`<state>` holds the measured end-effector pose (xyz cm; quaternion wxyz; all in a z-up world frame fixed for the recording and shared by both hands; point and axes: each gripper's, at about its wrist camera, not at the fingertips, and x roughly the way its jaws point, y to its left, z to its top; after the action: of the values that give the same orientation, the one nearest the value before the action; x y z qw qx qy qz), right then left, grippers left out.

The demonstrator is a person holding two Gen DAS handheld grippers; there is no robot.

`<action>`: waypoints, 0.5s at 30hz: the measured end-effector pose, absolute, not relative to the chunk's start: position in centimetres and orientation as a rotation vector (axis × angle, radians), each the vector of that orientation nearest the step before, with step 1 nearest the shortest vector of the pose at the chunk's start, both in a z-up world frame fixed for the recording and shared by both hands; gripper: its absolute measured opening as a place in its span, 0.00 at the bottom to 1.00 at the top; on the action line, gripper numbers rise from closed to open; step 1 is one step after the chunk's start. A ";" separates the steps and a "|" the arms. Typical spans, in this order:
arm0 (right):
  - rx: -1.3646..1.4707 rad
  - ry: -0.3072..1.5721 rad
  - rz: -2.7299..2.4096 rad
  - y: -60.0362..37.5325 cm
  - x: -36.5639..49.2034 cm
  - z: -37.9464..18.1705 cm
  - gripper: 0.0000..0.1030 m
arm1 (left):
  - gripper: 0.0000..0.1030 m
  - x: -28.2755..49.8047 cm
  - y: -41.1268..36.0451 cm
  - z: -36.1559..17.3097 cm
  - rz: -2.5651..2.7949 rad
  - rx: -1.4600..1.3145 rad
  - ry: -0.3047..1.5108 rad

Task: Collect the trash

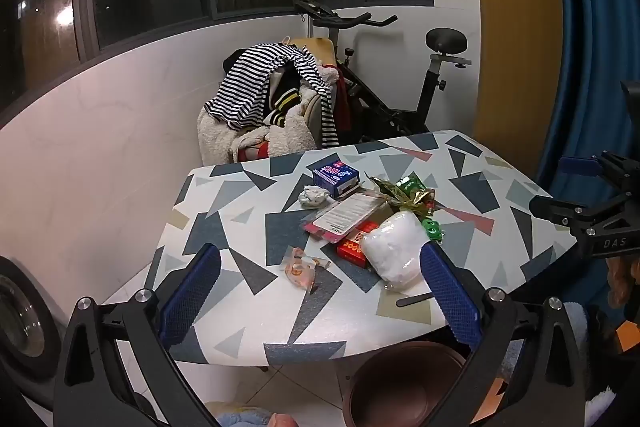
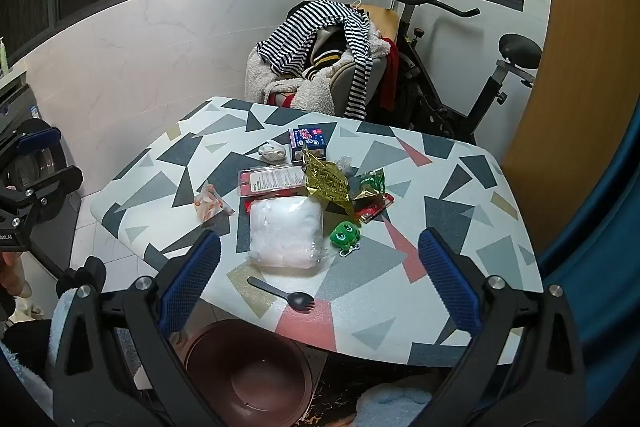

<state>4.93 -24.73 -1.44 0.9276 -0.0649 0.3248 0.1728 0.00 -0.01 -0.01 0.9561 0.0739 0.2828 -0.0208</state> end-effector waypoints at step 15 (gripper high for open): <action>-0.138 0.671 0.351 -24.9 4.9 -1.5 0.95 | 0.95 0.0 0.0 0.0 -0.048 0.136 0.575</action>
<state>4.88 -24.88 -1.47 0.9267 -0.0673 0.3275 0.1714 0.01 0.01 0.04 0.9564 0.0669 0.2833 -0.0236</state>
